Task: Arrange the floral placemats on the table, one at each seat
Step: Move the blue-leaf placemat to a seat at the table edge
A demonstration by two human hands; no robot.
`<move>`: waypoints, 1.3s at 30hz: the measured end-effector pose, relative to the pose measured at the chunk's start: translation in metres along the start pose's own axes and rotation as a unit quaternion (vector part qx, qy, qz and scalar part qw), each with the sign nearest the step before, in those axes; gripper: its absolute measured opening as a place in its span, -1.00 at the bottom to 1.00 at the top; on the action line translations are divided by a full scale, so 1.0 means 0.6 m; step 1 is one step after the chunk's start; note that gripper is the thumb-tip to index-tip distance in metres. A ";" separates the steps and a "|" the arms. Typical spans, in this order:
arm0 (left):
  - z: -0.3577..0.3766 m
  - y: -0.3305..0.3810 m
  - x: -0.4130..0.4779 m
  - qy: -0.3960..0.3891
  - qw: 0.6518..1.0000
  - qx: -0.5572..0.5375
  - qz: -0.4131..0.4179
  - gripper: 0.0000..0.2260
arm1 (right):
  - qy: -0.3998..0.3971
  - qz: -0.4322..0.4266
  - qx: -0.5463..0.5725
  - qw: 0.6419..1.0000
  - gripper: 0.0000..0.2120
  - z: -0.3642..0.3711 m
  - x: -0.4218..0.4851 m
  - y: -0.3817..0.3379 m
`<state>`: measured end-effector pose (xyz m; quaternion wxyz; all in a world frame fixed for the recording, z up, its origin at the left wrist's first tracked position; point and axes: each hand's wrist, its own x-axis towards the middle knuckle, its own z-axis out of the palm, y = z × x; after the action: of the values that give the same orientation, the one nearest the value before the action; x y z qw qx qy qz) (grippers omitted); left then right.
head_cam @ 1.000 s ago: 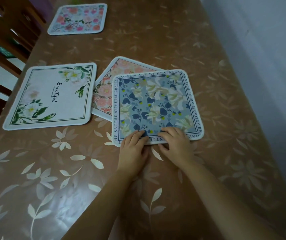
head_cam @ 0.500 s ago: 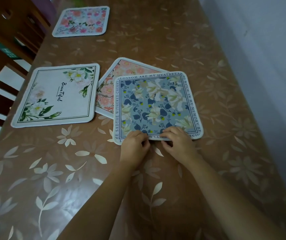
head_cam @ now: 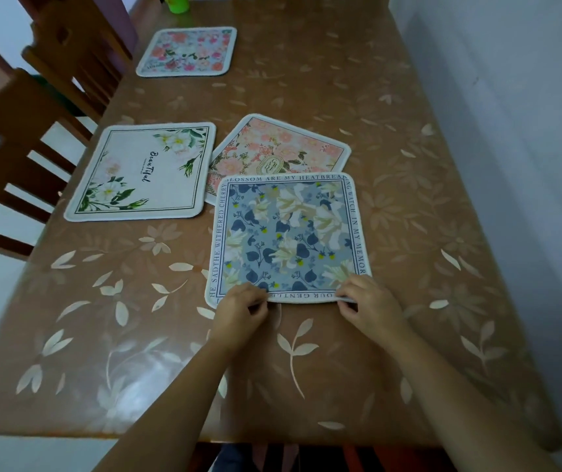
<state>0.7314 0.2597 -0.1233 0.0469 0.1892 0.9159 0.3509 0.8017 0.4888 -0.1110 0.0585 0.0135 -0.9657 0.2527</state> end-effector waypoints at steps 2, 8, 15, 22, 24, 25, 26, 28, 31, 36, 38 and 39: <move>-0.008 -0.005 -0.017 0.002 1.000 0.005 -0.027 -0.92 | -0.003 0.012 0.003 1.000 -0.94 0.003 -0.016 -0.007; -0.006 0.003 -0.047 -0.002 1.000 0.022 -0.018 -0.89 | -0.047 0.026 -0.040 0.998 -0.89 0.020 -0.037 -0.018; 0.027 0.028 -0.041 -0.018 0.999 0.042 0.021 -0.77 | -0.079 0.039 -0.082 0.993 -0.58 0.025 -0.022 -0.008; 0.055 0.038 -0.014 -0.060 0.995 0.056 0.060 -0.70 | -0.037 -0.023 -0.065 0.997 -0.72 0.019 -0.001 -0.010; 0.064 0.042 -0.006 -0.066 0.994 0.051 0.063 -0.68 | -0.032 -0.025 -0.045 0.998 -0.75 0.015 0.003 -0.008; 0.069 0.045 -0.002 -0.064 0.995 0.048 0.065 -0.68 | -0.029 -0.023 -0.034 0.999 -0.77 0.013 0.005 -0.006; 0.073 0.049 0.003 -0.058 0.995 0.044 0.064 -0.70 | -0.024 -0.022 -0.025 0.999 -0.79 0.011 0.008 -0.005; 0.080 0.057 0.009 -0.035 0.998 0.020 0.057 -0.76 | -0.013 -0.020 -0.010 1.000 -0.83 0.008 0.012 -0.003; 0.086 0.064 0.013 -0.007 0.999 -0.038 0.037 -0.84 | -0.003 -0.008 0.020 1.000 -0.86 0.009 0.012 -0.001; 0.075 0.065 0.013 -0.024 0.995 -0.098 -0.002 -0.88 | -0.016 0.029 0.074 0.997 -0.86 0.014 -0.003 0.008; 0.064 0.065 0.011 -0.030 0.994 -0.106 -0.010 -0.89 | -0.027 0.023 0.073 0.997 -0.86 0.010 -0.011 0.009; 0.057 0.062 0.009 -0.028 0.993 -0.111 -0.016 -0.89 | -0.034 0.017 0.073 0.997 -0.86 0.008 -0.015 0.008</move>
<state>0.7457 0.3085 -0.1242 0.0991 0.1784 0.8724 0.4441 0.8101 0.4909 -0.1185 0.0206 0.0098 -0.9462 0.3229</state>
